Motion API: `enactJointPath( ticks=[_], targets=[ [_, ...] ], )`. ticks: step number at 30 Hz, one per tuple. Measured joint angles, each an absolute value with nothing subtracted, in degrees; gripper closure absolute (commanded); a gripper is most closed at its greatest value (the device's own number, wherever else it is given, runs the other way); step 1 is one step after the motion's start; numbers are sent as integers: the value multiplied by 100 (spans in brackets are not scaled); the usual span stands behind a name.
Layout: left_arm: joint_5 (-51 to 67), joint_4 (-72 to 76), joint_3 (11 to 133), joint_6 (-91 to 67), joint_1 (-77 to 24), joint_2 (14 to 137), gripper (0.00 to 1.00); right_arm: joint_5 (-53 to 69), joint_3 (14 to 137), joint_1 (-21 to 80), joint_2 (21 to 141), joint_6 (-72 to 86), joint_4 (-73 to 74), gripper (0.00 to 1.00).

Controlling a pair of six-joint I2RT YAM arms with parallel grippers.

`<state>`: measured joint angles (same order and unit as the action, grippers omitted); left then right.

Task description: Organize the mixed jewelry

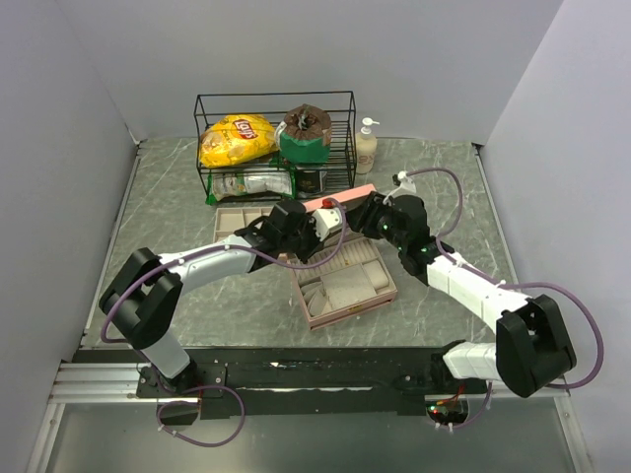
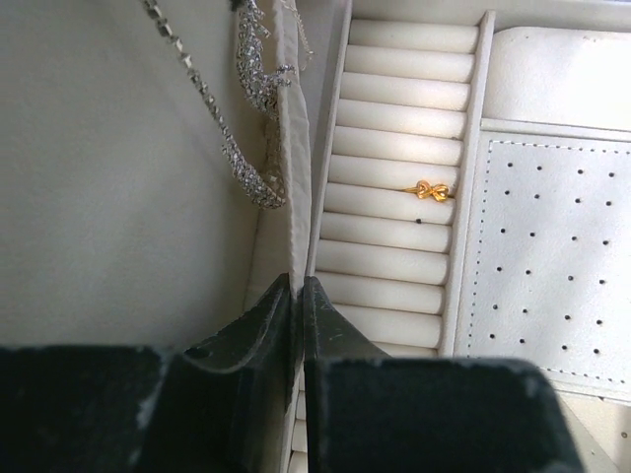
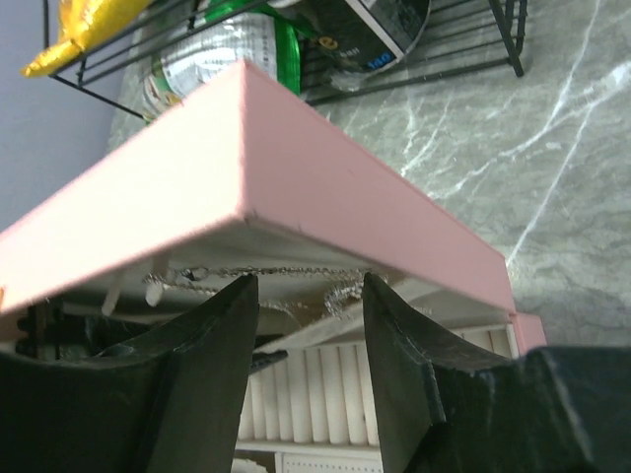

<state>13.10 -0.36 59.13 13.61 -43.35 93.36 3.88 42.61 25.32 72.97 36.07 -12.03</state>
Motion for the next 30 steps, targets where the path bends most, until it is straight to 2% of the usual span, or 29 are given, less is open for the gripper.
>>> enactJointPath(
  ticks=[9, 20, 24, 25, 30],
  targets=[
    [1479, -49, 5929, 1315, -4265, 9336, 87, 287, 4200, 2530, 7253, 3588, -932, 53],
    [1522, -82, 5948, 1317, -4257, 9336, 87, 401, 4215, 2517, 7846, 3588, -985, 58],
    [1533, -91, 5951, 1319, -4257, 9336, 87, 445, 4215, 2506, 7891, 3553, -1057, 71],
    [1533, -91, 5951, 1319, -4257, 9336, 87, 458, 4215, 2504, 7894, 3531, -1066, 78],
    [1535, -128, 5977, 1317, -4254, 9336, 87, 460, 4206, 2469, 7889, 3461, -1061, 92]
  ],
)
